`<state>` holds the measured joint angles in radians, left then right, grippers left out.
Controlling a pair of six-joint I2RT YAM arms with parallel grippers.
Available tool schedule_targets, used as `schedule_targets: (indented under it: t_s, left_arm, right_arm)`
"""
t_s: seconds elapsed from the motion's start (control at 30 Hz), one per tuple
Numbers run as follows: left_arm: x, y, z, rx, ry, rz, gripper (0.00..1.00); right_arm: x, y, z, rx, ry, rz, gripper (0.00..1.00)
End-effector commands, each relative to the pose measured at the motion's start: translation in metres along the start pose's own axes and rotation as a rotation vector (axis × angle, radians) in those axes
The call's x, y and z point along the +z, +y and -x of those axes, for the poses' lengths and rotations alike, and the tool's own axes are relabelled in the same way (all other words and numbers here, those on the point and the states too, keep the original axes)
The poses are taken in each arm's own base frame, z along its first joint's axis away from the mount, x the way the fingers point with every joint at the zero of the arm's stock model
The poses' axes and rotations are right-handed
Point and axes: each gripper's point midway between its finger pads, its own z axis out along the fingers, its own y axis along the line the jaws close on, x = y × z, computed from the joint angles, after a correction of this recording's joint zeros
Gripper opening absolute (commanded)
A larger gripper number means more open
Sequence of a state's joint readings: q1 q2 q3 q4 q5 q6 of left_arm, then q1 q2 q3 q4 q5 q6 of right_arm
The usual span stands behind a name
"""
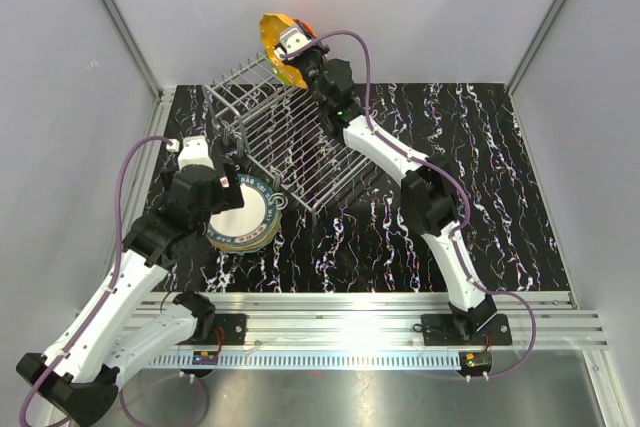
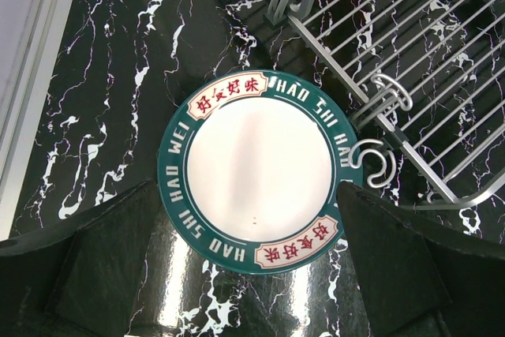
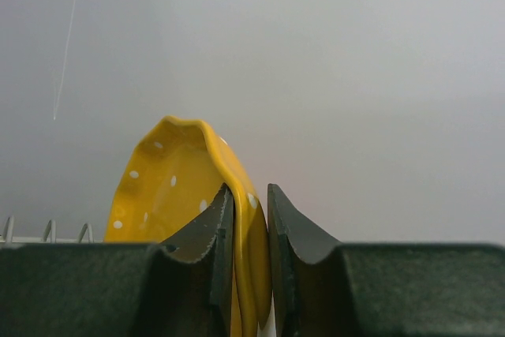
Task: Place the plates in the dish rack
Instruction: Insert the plate into the dish rack
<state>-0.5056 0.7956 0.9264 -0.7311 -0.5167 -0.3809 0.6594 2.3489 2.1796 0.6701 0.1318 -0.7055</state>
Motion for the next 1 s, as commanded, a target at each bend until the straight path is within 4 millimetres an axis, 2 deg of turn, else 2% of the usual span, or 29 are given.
schedule_targets:
  t_s: [0.0,0.13,0.3,0.37,0.47,0.73,0.83,0.87,0.97]
  left_arm:
    - [0.0,0.0,0.012,-0.011,-0.047,0.01,0.99]
    - [0.0,0.0,0.012,-0.009,-0.046,0.011,0.99]
    - [0.0,0.0,0.012,-0.009,-0.047,0.009,0.99]
    - [0.0,0.0,0.012,-0.009,-0.048,0.009,0.99]
    - [0.0,-0.001,0.011,-0.007,-0.045,0.008,0.99]
    - [0.0,-0.001,0.011,-0.005,-0.044,0.007,0.99]
    - [0.001,-0.001,0.01,-0.002,-0.042,0.007,0.99]
    - [0.0,-0.001,0.01,-0.004,-0.045,0.006,0.99]
    - [0.001,-0.002,0.01,-0.003,-0.043,0.005,0.99]
  right_arm:
    - [0.002,-0.063,0.087,0.068,-0.238,-0.221,0.09]
    - [0.001,-0.059,0.081,0.055,-0.221,-0.208,0.1]
    - [0.001,-0.05,0.077,0.038,-0.212,-0.177,0.24]
    - [0.002,-0.047,0.077,0.032,-0.206,-0.165,0.26]
    - [0.003,-0.044,0.078,0.034,-0.207,-0.153,0.34]
    - [0.007,-0.037,0.077,0.041,-0.189,-0.119,0.41]
    - [0.008,-0.034,0.077,0.046,-0.181,-0.099,0.46]
    - [0.009,-0.031,0.075,0.046,-0.178,-0.091,0.52]
    - [0.012,-0.029,0.077,0.058,-0.176,-0.078,0.53]
